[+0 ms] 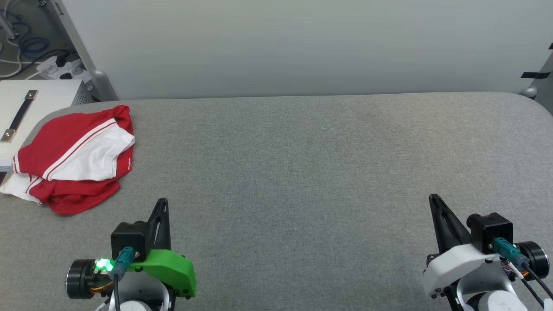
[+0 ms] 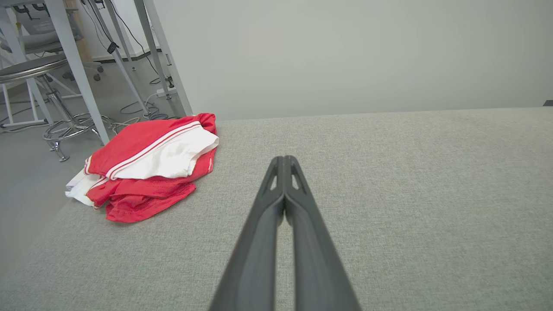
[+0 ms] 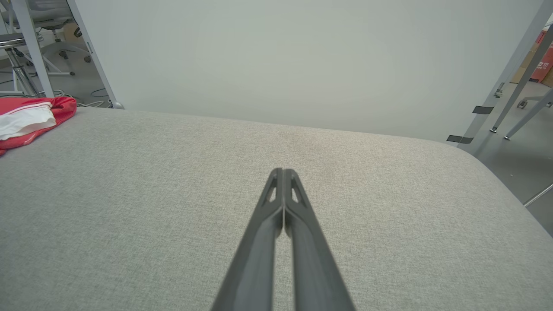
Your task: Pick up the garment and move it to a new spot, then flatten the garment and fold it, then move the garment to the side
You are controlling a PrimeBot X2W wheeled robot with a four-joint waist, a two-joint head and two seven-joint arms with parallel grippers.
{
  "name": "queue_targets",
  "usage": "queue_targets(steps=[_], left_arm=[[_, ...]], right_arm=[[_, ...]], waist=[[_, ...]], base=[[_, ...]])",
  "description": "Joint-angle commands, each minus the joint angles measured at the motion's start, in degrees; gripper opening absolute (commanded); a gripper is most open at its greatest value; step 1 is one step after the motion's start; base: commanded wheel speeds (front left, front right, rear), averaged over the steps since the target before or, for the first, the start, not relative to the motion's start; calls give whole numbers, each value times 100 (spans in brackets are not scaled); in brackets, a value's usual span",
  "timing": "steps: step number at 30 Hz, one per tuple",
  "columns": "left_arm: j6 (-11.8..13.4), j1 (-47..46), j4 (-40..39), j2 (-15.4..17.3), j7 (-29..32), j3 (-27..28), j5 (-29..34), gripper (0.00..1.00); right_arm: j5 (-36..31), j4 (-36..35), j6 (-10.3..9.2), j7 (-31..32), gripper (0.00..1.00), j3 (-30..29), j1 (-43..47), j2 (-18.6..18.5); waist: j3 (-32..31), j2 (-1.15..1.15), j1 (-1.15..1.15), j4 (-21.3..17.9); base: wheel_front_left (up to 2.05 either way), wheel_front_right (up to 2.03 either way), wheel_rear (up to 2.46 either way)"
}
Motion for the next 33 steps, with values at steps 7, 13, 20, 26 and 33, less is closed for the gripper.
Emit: queue_targets(steps=[7,13,20,26,33], left_arm=[[23,-104,-10,-35,-4,-6,57,0],[23,-104,-10,-35,-4,-6,57,0],[-6,7,24,1,-35,2,-39,100],[-21,9,66,0,-106,4,-114,100],[-42,13,121,-2,-190,0,-204,100]], right_arm=[[-57,-25,-10,16,0,-3,6,11],[-57,-25,-10,16,0,-3,6,11],[45,20,0,-35,100,3,-2,0],[98,48,-1,-105,100,-10,-6,1],[107,74,-1,-188,100,-26,-20,1]], waist=[[0,0,0,0],[0,0,0,0],[3,0,0,-1],[9,0,0,-2],[14,0,0,-1]], base=[[0,0,0],[0,0,0],[0,0,0],[0,0,0],[0,0,0]])
